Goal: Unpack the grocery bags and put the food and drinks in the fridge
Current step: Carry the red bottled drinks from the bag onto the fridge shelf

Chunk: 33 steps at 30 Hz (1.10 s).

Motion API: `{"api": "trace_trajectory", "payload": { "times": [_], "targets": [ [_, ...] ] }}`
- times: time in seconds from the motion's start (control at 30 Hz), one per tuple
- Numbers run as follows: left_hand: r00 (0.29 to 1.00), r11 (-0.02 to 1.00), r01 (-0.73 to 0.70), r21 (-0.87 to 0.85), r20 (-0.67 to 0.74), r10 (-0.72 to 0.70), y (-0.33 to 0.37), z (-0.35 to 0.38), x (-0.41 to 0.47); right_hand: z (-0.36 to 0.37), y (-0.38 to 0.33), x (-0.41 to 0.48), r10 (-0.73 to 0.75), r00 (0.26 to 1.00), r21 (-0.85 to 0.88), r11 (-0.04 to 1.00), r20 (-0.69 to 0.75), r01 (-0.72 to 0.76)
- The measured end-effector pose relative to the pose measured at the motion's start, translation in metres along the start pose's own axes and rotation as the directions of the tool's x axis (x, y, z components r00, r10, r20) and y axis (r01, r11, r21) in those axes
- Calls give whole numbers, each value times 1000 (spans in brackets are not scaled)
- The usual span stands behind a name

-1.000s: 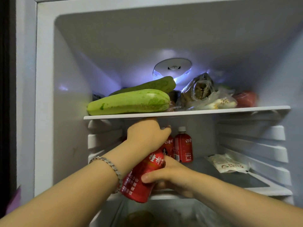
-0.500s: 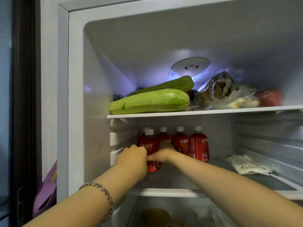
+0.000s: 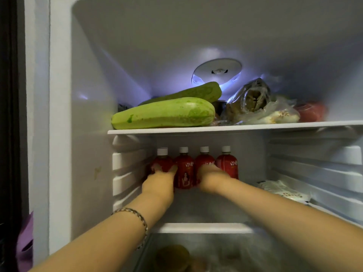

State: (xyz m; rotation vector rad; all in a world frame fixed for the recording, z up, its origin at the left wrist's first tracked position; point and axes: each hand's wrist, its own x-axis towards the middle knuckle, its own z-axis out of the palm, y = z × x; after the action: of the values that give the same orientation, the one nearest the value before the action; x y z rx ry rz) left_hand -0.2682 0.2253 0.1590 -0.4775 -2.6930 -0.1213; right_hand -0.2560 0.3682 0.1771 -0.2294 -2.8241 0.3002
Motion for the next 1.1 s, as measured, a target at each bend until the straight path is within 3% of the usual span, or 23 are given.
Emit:
{"api": "trace_trajectory", "payload": {
  "times": [0.1,0.2,0.3,0.53,0.67,0.77,0.9,1.1],
  "targets": [
    [999,996,38,80,14,-40,11,3,13,-22,60,-7,167,977,-142,972,-136,-186],
    [997,987,73,143,-18,-71,21,4,17,-28,111,-12,317,948,-370,876,-43,-309],
    [995,981,95,167,-38,-89,31,8,16,-17,134,-5,342,939,-447,837,-25,-317],
    [994,976,112,184,-20,-110,31,13,10,-18,138,19,285,950,-327,892,-129,-312],
    [995,972,95,215,-12,-95,29,17,9,-11,136,31,315,949,-200,929,-22,-313],
    [996,970,84,229,-8,-84,30,16,10,-4,146,33,293,956,-207,935,-14,-289],
    [994,968,77,240,52,-92,33,21,9,7,162,25,349,913,-194,930,211,-311],
    [989,976,106,188,86,-124,44,20,13,31,198,79,391,905,-243,906,165,-347]
  ]
}}
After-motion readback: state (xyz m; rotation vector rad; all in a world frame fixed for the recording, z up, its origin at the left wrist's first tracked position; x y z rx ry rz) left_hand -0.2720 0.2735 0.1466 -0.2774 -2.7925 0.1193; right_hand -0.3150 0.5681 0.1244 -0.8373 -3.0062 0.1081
